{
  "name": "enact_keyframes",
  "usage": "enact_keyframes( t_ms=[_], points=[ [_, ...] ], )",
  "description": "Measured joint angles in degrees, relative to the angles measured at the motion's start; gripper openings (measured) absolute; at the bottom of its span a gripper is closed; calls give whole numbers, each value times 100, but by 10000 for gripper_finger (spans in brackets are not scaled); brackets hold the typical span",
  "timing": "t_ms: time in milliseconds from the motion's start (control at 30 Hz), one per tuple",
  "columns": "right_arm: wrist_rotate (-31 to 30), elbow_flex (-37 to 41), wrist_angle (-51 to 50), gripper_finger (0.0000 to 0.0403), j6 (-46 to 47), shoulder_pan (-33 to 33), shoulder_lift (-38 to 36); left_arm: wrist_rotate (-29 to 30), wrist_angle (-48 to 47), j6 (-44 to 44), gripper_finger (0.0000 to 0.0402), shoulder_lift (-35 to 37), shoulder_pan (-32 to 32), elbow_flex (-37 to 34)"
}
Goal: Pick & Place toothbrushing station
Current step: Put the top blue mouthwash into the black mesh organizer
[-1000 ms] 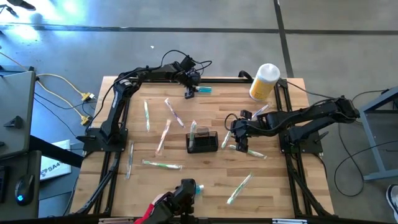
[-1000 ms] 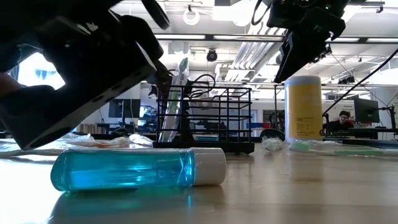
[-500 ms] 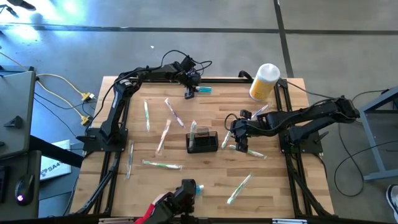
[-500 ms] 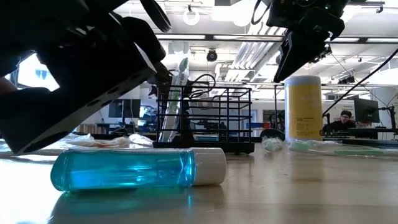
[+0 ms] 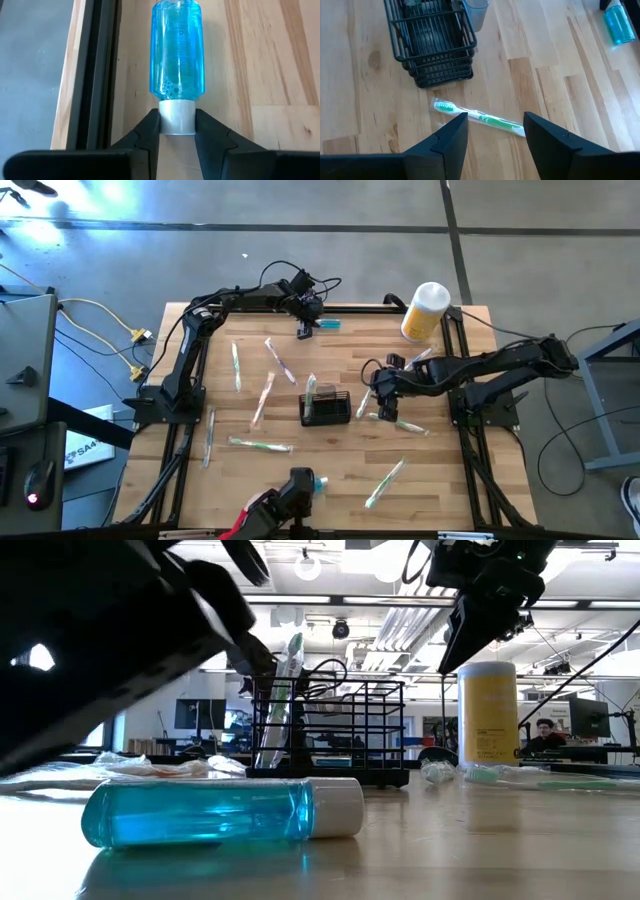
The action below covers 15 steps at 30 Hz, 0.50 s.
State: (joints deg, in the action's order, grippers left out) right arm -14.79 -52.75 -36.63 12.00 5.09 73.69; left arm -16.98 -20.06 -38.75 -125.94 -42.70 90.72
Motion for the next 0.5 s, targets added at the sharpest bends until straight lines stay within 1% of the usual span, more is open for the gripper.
enact_keyframes(
  t_ms=[33, 133, 300, 500],
  points=[
    [12, 0, -7, 184, 11, -1, 0, 115, -55, 15, 84, 28, 3, 0],
    [17, 0, -48, 184, 27, -1, 0, 700, -419, 10, 84, 202, 31, -8],
    [20, 0, -47, 184, 40, -1, 0, 1296, -1051, -125, 84, 754, 203, -15],
    [18, 0, -45, 184, 120, -1, 0, 2296, -2076, -403, 84, 1582, 889, -13]
  ],
)
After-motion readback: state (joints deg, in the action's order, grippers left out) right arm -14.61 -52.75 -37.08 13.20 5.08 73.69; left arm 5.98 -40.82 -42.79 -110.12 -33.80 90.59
